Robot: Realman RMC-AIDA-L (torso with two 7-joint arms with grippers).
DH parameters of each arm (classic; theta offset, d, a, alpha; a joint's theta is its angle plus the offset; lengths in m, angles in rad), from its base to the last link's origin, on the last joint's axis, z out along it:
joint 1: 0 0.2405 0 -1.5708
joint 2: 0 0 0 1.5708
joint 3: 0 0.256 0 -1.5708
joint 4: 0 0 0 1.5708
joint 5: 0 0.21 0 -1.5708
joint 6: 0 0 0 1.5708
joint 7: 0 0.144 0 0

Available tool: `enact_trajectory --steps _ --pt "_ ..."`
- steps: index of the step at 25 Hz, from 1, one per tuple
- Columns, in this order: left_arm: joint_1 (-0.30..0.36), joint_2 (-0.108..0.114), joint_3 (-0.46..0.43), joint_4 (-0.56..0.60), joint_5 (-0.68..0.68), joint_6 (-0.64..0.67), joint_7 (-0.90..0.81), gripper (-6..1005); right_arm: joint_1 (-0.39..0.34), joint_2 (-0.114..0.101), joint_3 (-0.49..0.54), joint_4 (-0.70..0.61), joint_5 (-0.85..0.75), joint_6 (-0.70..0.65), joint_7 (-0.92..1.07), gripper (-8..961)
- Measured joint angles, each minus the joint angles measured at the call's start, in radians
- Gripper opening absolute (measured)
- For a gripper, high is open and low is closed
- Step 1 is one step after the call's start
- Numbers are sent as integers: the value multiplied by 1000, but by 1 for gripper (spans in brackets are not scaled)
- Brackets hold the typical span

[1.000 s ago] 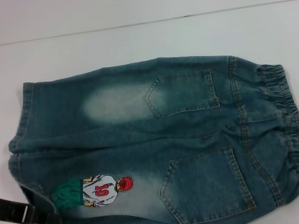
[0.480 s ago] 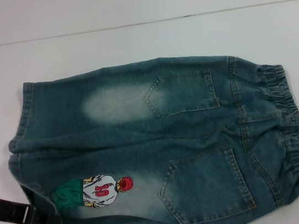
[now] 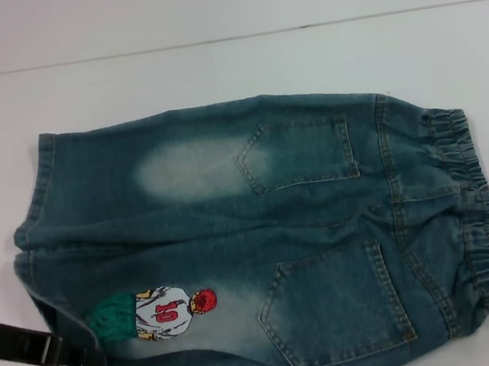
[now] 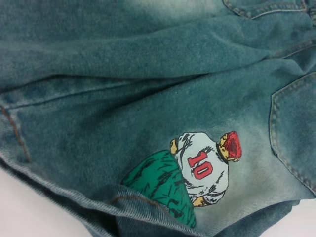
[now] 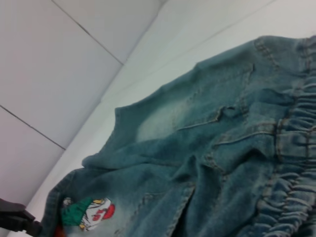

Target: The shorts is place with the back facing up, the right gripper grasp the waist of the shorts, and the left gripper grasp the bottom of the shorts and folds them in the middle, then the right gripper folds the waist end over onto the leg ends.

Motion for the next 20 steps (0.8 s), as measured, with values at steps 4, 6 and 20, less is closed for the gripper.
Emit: enact_trajectory --steps 4,6,20 --pt "-1 0 -2 6 -3 8 0 54 14 -4 -1 -2 -16 14 16 773" --pt "-2 0 -3 8 -12 12 0 54 17 -4 -1 -3 -17 24 16 729" --pt "-4 1 -7 22 -28 29 -3 53 24 -5 -1 -18 -21 32 67 135"
